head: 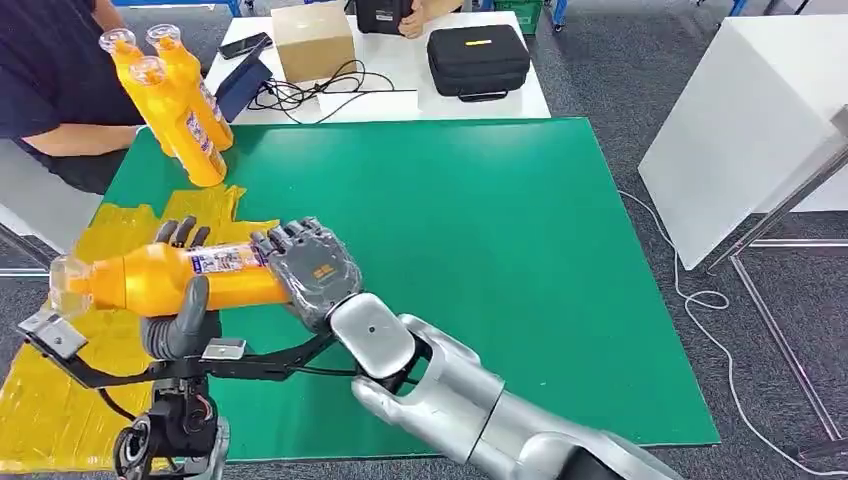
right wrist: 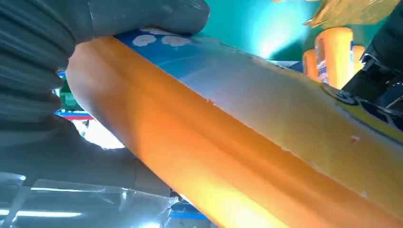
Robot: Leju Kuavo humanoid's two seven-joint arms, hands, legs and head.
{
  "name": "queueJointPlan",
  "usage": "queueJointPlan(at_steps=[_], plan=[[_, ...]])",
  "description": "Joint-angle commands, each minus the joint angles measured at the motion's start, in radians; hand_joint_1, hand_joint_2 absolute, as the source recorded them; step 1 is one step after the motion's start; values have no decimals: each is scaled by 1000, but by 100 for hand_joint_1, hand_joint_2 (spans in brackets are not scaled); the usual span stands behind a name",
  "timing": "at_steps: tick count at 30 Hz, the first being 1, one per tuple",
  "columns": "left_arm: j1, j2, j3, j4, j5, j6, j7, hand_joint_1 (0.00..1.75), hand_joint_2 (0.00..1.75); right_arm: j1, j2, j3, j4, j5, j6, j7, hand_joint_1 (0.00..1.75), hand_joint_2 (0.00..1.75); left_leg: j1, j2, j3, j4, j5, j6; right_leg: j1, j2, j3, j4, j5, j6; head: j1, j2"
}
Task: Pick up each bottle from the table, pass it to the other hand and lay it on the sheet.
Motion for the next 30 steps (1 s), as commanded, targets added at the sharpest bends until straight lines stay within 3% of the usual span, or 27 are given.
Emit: queueJointPlan(at_steps=[1, 14, 15, 16, 17, 20, 24, 30], plan=[[-62, -33, 60, -31, -5, -9, 7, 175, 175, 40, -15, 164, -37, -32, 51, -59, 175, 175, 2, -2, 6, -2, -2, -3, 2, -4, 7, -1, -3, 2, 0, 0], [-42, -36, 95, -62, -4, 3, -11, 175, 175, 45, -15, 106, 12, -151, 100, -55, 175, 175, 2, -3, 7, -2, -2, -4, 2, -6, 8, -2, -3, 2, 0, 0], [-41, -31, 102, -63, -2, 3, -12, 175, 175, 56, -15, 71, 23, -184, 100, -83, 154, 175, 2, -3, 6, -3, -1, -3, 2, -5, 7, -2, -2, 1, 0, 0], [-45, -26, 113, -59, -1, 2, -13, 175, 175, 70, -15, 18, 38, -243, 122, -114, 0, 175, 1, -3, 4, -2, 0, -2, 1, -5, 5, -2, -1, 1, 0, 0], [-43, -23, 125, -56, -1, 7, -15, 175, 175, 73, -15, -22, 56, -267, 130, -127, 0, 0, 2, -4, 6, -3, -1, -3, 2, -6, 7, -3, -2, 1, 0, 0], [-23, -22, 160, -57, -18, 25, -36, 175, 175, 92, -47, -124, 41, -336, 120, -195, 0, 0, 2, -4, 6, -3, -1, -3, 1, -6, 7, -2, -2, 1, 0, 0], [8, -38, 241, -63, -84, 47, -71, 175, 175, 152, -135, -287, -147, -432, 143, -265, 0, 0, 2, -4, 7, -2, -1, -3, 2, -7, 8, -3, -2, 2, 0, 0], [8, -43, 253, -61, -86, 42, -72, 175, 175, 168, -142, -294, -178, -432, 160, -266, 0, 0, 1, -4, 7, -1, -3, -3, 1, -6, 8, -1, -4, 3, 0, 0]])
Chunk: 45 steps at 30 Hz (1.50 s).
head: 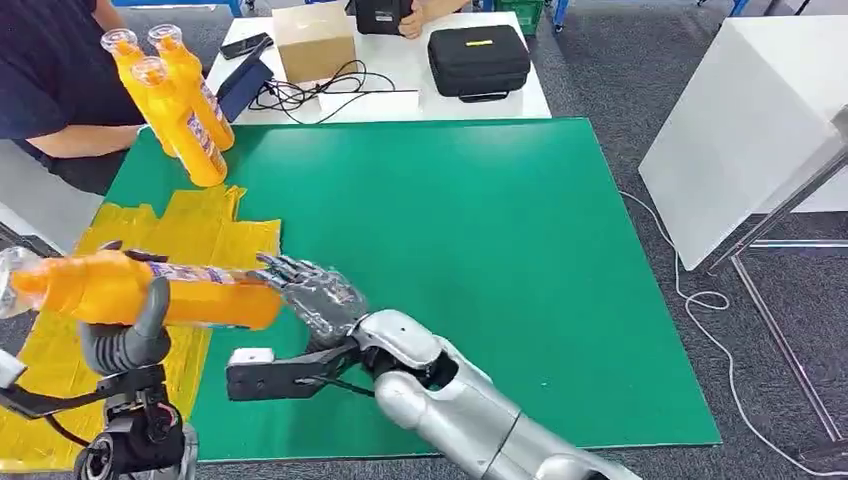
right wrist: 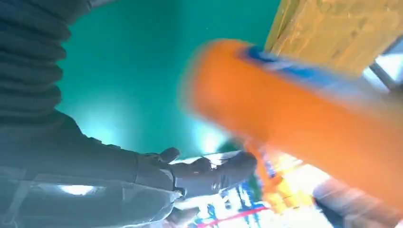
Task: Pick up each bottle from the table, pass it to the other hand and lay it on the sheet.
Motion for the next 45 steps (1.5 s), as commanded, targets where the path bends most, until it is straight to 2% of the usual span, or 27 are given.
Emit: queueJointPlan(at_steps=[1, 8, 10, 13, 14, 15, 17, 18, 19, 23, 25, 26, 27, 28, 30, 32, 37, 42, 44, 45], plan=[[-31, -10, 77, 18, -15, -2, -1, 175, 175, 26, -79, -88, -85, -6, 19, -6, 0, 0, 1, -2, 3, -1, -1, -2, 1, -4, 4, -1, -1, 1, 0, 0], [-18, -31, 192, 33, -109, 15, -12, 175, 175, 124, -177, -170, -307, -81, -74, -140, 0, 0, 1, -2, 7, -2, -2, -3, 1, -5, 7, -2, -3, 2, 0, 0], [-31, -44, 220, 39, -144, 19, -11, 175, 175, 151, -192, -200, -373, -86, -84, -149, 0, 0, 1, -3, 2, -1, -1, -1, 1, -4, 3, -1, -1, 1, 0, 0], [-58, -54, 241, 44, -429, 140, -86, 175, 175, 221, -203, -249, -464, -65, -81, -161, 0, 0, 1, -4, 5, -1, -2, -2, 1, -6, 6, -1, -3, 2, 0, 0], [-73, -49, 231, 55, -664, 265, -118, 175, 175, 250, -209, -269, -498, -43, -77, -161, 0, 0, 1, -4, 4, -1, -1, -2, 1, -6, 5, -1, -2, 2, 0, 0], [-76, -36, 215, 71, -746, 310, -122, 175, 175, 272, -218, -285, -522, -34, -73, -167, 0, 0, 1, -5, 5, -1, -2, -2, 1, -7, 6, -1, -3, 2, 0, 0], [-70, 60, 139, 176, -920, 446, -99, 175, 175, 316, -234, -323, -556, -28, -67, -186, 0, 0, 1, -6, 3, -2, 0, -1, 1, -7, 4, -2, -2, 1, 0, 0], [-73, 67, 135, 194, -913, 459, -105, 175, 175, 320, -237, -327, -558, -28, -65, -190, 0, 0, 2, -8, 7, -2, -2, -3, 2, -11, 9, -2, -4, 3, 0, 0], [-75, 73, 133, 209, -906, 469, -111, 175, 175, 323, -239, -329, -558, -28, -63, -193, 0, 0, 0, -9, 5, -4, 0, -2, 0, -10, 7, -3, -3, 2, 0, 0], [-116, 249, -14, 491, -1159, 761, -115, 175, 175, 377, -303, -352, -563, -68, -96, -231, 0, 0, 0, -7, 7, -4, 0, -3, 0, -8, 8, -3, -2, 2, 0, 0], [-147, 239, -8, 584, -1259, 761, -115, 175, 175, 409, -336, -355, -578, -82, -120, -252, 0, 0, -2, -9, 8, -5, 1, -2, -1, -10, 8, -4, -2, 1, 0, 0], [-193, 252, -35, 696, -1303, 761, -87, 175, 175, 426, -370, -354, -590, -108, -136, -274, 0, 0, -1, -12, 10, -6, 1, -3, 0, -14, 11, -5, -3, 2, 0, 0], [-219, 256, -49, 757, -1332, 761, -71, 175, 175, 429, -383, -353, -595, -118, -142, -279, 0, 0, -3, -10, 6, -4, 1, -2, -1, -11, 7, -3, -2, 1, 0, 0], [-241, 255, -50, 795, -1370, 761, -62, 175, 175, 433, -401, -348, -599, -126, -150, -284, 0, 0, -2, -15, 8, -5, 1, -3, 0, -16, 11, -5, -3, 2, 0, 0], [-273, 247, -34, 886, -1490, 761, -53, 175, 175, 436, -426, -333, -597, -147, -173, -290, 0, 0, -1, -14, 10, -5, 0, -4, 1, -17, 13, -5, -3, 3, 0, 0], [-286, 251, -26, 934, -1554, 761, -42, 175, 175, 439, -430, -326, -595, -152, -180, -290, 0, 0, -3, -6, 6, -3, 0, -2, -1, -8, 6, -3, -1, 2, 0, 0], [-334, 291, -63, 1121, -1710, 761, 73, 175, 175, 426, -409, -305, -587, -160, -177, -279, 0, 0, -2, -4, 9, -3, -2, -3, -1, -6, 9, -3, -2, 2, 0, 0], [-331, 310, -107, 1188, -1786, 761, 144, 175, 175, 414, -403, -292, -575, -156, -173, -271, 0, 0, -1, -2, 7, -2, -2, -3, 0, -4, 7, -2, -2, 2, 0, 0], [-348, 340, -183, 1252, -1828, 761, 230, 175, 175, 412, -407, -288, -570, -155, -171, -270, 0, 0, -1, -2, 7, -2, -2, -3, 0, -4, 7, -1, -2, 2, 0, 0], [-362, 348, -201, 1296, -1825, 761, 256, 9, 175, 409, -404, -289, -566, -156, -169, -270, 0, 0, -1, -3, 6, -2, -1, -2, 0, -4, 6, -2, -2, 2, 0, 0]])
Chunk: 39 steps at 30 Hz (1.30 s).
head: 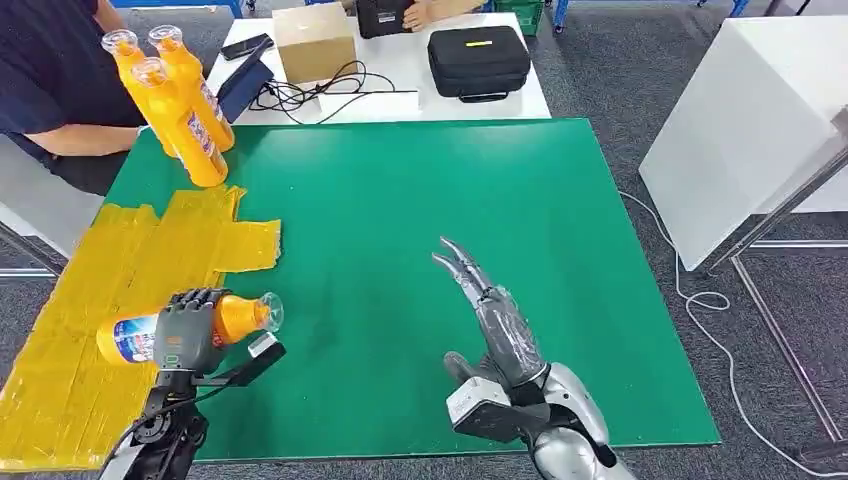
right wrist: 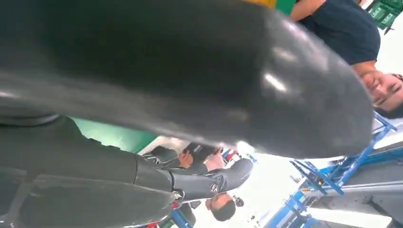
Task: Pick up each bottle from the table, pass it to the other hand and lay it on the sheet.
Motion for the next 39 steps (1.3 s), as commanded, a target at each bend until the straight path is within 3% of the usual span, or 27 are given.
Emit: queueJointPlan(at_steps=[1, 2, 3, 12, 18, 22, 28, 33, 36, 39], plan=[[-111, 105, -205, 375, -73, 13, 180, 0, 175, -39, -28, 37, 28, -3, 11, 9, 0, 0, 1, -1, 6, -2, -2, -3, 1, -4, 6, -1, -2, 2, 0, 0], [-120, 109, -227, 406, -61, 13, 209, 0, 175, -44, -24, 37, 31, -3, 14, 10, 0, 0, 0, -1, 5, -2, -1, -2, 0, -3, 4, -1, -2, 1, 0, 0], [-125, 114, -214, 419, -41, 13, 189, 0, 0, -51, -19, 35, 36, -3, 18, 15, 0, 0, 0, -1, 5, -3, 0, -2, -1, -2, 5, -1, -1, 1, 0, 0], [-89, 160, -168, 399, -18, 13, 191, 0, 0, -127, 23, 21, 148, -45, 64, 0, 0, 0, 1, 7, 10, -4, -1, -3, -2, 3, 10, -2, 2, 0, 0, 0], [-2, 153, -107, 184, 16, 13, 80, 0, 0, -139, 39, 4, 222, -73, 52, -37, 0, 0, 2, 6, 12, -3, 0, -4, -1, 2, 12, 0, 2, -2, 0, 0], [67, 87, -21, -41, 85, 13, -76, 0, 0, -139, 39, -19, 266, -85, 46, -60, 0, 0, 2, 4, 11, -3, 0, -4, 0, 1, 11, 1, 1, -1, 0, 0], [65, 73, -7, -65, 102, 13, -111, 0, 0, -136, 37, -22, 264, -85, 45, -60, 0, 0, 3, 0, 6, -1, 1, -4, 2, -3, 6, 1, 1, -2, 0, 0], [95, -65, 179, -250, 288, 13, -478, 0, 0, -91, 17, -43, 272, -87, 25, -95, 0, 0, 3, -2, 5, -1, 0, -4, 2, -5, 7, 1, 0, -1, 0, 0], [126, -70, 97, -397, 555, 13, -478, 0, 0, -95, 20, -45, 293, -95, 23, -113, 0, 0, 2, -3, 5, -1, 0, -4, 2, -6, 6, 1, 0, -1, 0, 0], [124, -71, 89, -412, 586, 13, -478, 0, 0, -101, 23, -44, 299, -98, 23, -114, 0, 0, 1, 0, 2, 0, 0, -3, 1, -2, 3, 2, 1, -2, 0, 0]])
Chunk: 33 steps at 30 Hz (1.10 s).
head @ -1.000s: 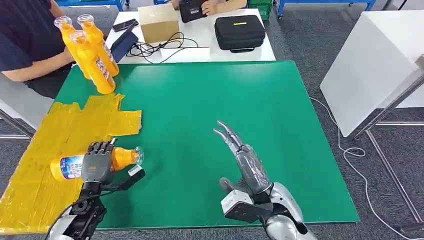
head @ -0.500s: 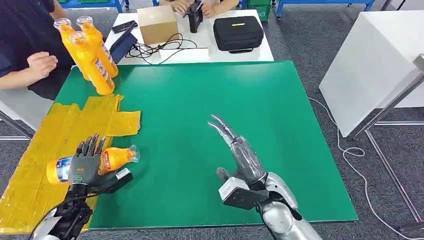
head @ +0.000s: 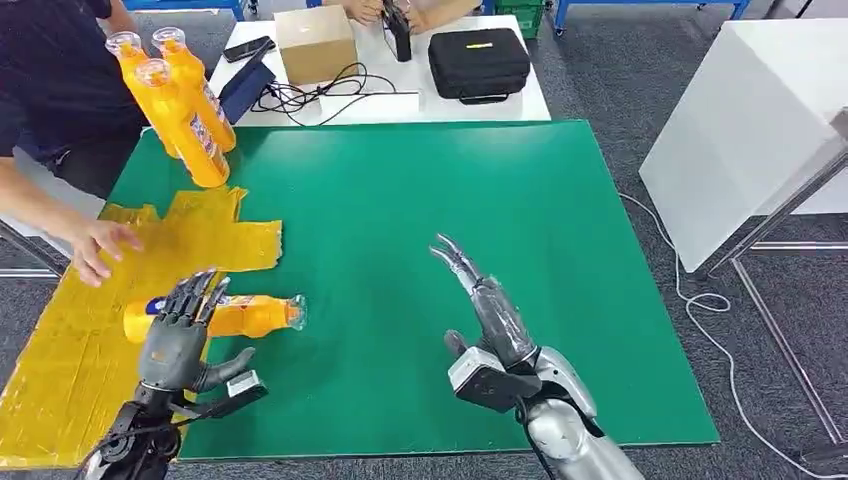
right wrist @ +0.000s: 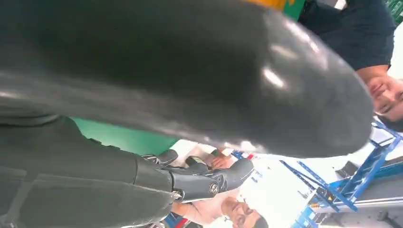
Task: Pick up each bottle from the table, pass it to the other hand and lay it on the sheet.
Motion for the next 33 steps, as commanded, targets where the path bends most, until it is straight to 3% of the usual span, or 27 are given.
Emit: queueJointPlan(at_steps=[1, 3, 5, 15, 16, 18, 20, 25, 33], plan=[[7, -91, -1, -186, 350, 11, -17, 0, 0, -38, -2, -18, 107, -14, -5, -15, 0, 0, 1, 0, 2, 0, -2, -2, 1, -1, 2, -1, -1, 2, 0, 0], [2, -30, -131, -171, 643, 9, 0, 0, 0, -35, -3, -21, 101, -16, -16, -16, 0, 0, 0, -2, 1, -1, -1, -1, 0, -3, 1, -1, -1, 1, 0, 0], [27, 8, -218, -314, 1013, -162, 76, 0, 0, -26, 1, -44, 88, -23, -58, -52, 0, 0, 1, -4, 2, -1, -1, -3, 1, -7, 3, -1, -2, 2, 0, 0], [31, 29, -241, -338, 1026, -155, 102, 0, 0, -24, -1, -53, 82, -23, -60, -51, 0, 0, 2, 1, 2, -1, -2, -2, 1, -1, 1, -1, -1, 2, 0, 0], [27, 48, -267, -357, 1209, -351, 71, 0, 0, -22, 3, -65, 77, -31, -82, -89, 0, 0, 2, 1, 1, 0, -1, -2, 1, -1, 1, -1, -1, 2, 0, 0], [-21, 48, -295, -350, 1315, -475, 107, 0, 0, -40, 5, -95, 75, -73, -69, -145, 0, 0, 2, -1, 0, 0, -1, -2, 1, -2, 0, 0, -1, 2, 0, 0], [-112, 29, -349, -299, 1350, -611, 109, 0, 0, -112, 41, -146, 109, -90, -67, -156, 0, 0, 2, -4, -2, 2, 0, -2, 1, -6, -1, 1, -2, 2, 0, 0], [-239, -66, -385, -179, 1391, -643, 157, 0, 0, -302, 139, -247, 246, -229, 33, -175, 0, 0, 0, -1, -4, 2, 2, 1, -1, -3, -3, 1, 1, 2, 0, 0], [-366, -138, -509, -60, 1357, -682, 190, 0, 0, -254, 166, -251, 166, -221, 13, -107, 0, 0, -2, -5, -1, 1, 4, 1, -1, -7, -1, 0, 2, 4, 0, 0]])
